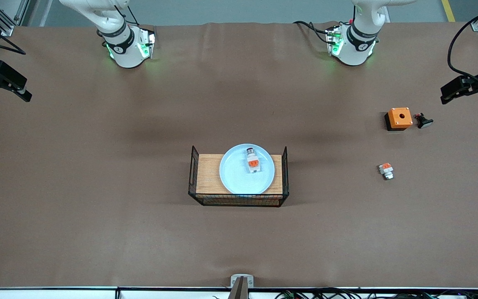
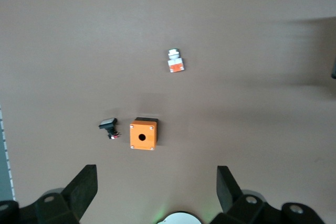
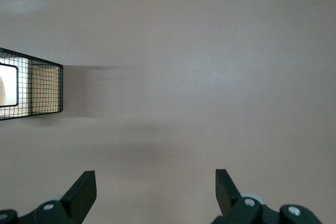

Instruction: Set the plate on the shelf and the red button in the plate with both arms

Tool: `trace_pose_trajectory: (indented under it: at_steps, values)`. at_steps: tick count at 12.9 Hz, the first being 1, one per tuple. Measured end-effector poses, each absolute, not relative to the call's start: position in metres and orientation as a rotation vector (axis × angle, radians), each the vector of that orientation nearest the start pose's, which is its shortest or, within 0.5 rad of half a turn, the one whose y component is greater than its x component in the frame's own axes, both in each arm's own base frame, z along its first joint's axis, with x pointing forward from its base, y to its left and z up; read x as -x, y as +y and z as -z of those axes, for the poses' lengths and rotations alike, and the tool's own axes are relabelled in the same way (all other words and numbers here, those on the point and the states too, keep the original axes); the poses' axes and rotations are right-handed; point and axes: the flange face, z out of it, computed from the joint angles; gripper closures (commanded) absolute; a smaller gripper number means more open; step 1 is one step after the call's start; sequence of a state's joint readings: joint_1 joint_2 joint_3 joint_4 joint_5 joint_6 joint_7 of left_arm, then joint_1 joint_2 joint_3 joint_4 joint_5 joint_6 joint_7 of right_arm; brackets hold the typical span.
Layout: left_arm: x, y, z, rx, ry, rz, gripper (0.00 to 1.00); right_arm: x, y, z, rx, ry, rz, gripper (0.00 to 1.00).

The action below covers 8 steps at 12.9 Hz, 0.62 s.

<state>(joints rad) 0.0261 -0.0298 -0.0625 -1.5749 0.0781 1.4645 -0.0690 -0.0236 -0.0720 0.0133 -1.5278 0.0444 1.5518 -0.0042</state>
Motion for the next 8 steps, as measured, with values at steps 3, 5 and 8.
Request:
trace_pose_trajectory:
  at_steps: [3, 5, 8]
  values:
    - [-0.5341, -0.0191, -0.6266, 3.106, -0.047, -0.118, 0.00, -0.5328, -0.0065, -0.6774, 3.094, 0.021, 0.138, 0.00]
    - [-0.5332, -0.0193, -0.6286, 3.107, -0.046, -0.111, 0.00, -0.5329, -0.0086, -0.6774, 3.094, 0.024, 0.138, 0.00]
    - [-0.5314, -0.0254, -0.6314, 3.107, -0.029, -0.102, 0.00, -0.5374, -0.0070, -0.6744, 3.095, 0.019, 0.125, 0.00]
